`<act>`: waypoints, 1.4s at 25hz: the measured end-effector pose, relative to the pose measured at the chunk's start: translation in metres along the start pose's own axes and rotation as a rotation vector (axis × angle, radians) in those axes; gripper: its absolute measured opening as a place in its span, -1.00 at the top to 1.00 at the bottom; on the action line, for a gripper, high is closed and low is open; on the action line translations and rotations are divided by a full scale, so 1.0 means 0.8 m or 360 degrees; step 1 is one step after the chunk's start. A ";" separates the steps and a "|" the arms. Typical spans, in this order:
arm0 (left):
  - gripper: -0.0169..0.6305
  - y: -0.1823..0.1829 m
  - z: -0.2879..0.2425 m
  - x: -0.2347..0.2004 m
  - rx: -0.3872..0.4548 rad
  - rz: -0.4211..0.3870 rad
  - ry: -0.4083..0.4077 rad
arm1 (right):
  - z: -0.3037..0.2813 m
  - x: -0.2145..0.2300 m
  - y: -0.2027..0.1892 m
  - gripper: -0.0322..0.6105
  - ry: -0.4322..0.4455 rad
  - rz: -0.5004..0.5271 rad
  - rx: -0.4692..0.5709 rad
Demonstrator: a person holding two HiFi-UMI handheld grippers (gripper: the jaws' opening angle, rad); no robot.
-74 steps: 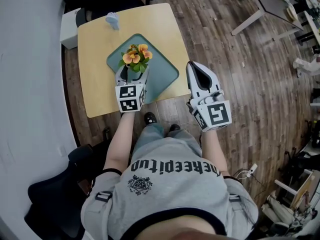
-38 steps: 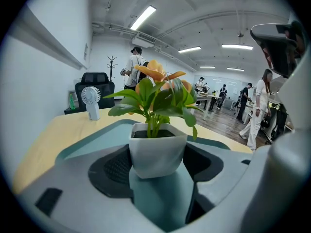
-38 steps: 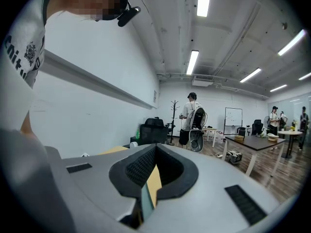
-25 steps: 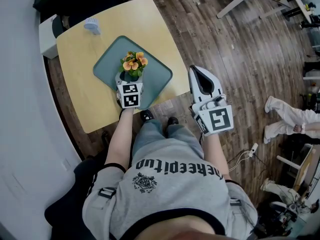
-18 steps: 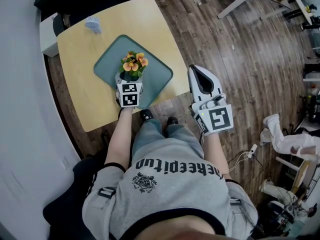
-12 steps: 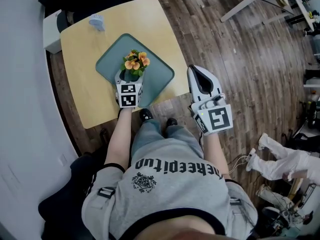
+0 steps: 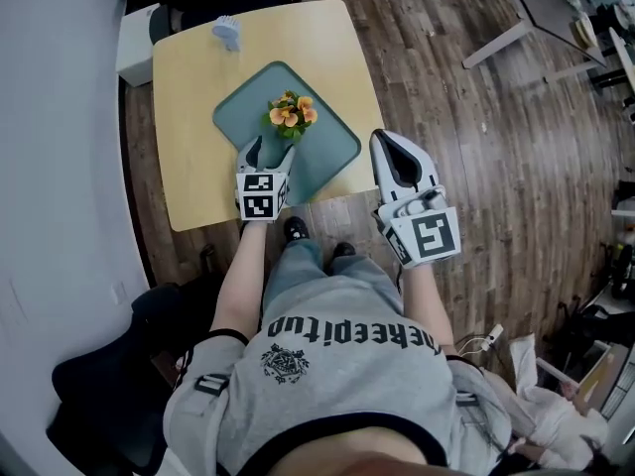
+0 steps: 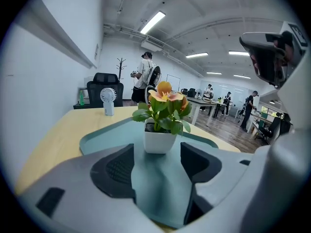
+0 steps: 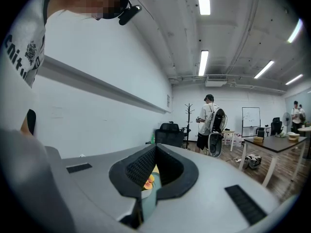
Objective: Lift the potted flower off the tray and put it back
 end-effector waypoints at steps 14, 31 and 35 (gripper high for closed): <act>0.84 0.052 0.077 0.011 0.0195 -0.0073 0.0258 | 0.014 -0.025 0.023 0.89 0.0184 -0.0038 0.0105; 0.93 0.139 0.182 0.052 0.0488 -0.0041 0.0448 | 0.041 -0.036 0.055 0.89 0.0347 -0.0094 0.0213; 0.93 0.162 0.208 0.068 0.0557 -0.0072 0.0464 | 0.050 -0.038 0.065 0.89 0.0378 -0.0098 0.0248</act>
Point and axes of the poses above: the fingertips, and each gripper's own axes: z backward along the fingers, x to its right, y out of its top, the point moved 4 cm from there along z, backward along the fingers, and after that the axes turned 14 degrees about x, right-handed, at the moved point
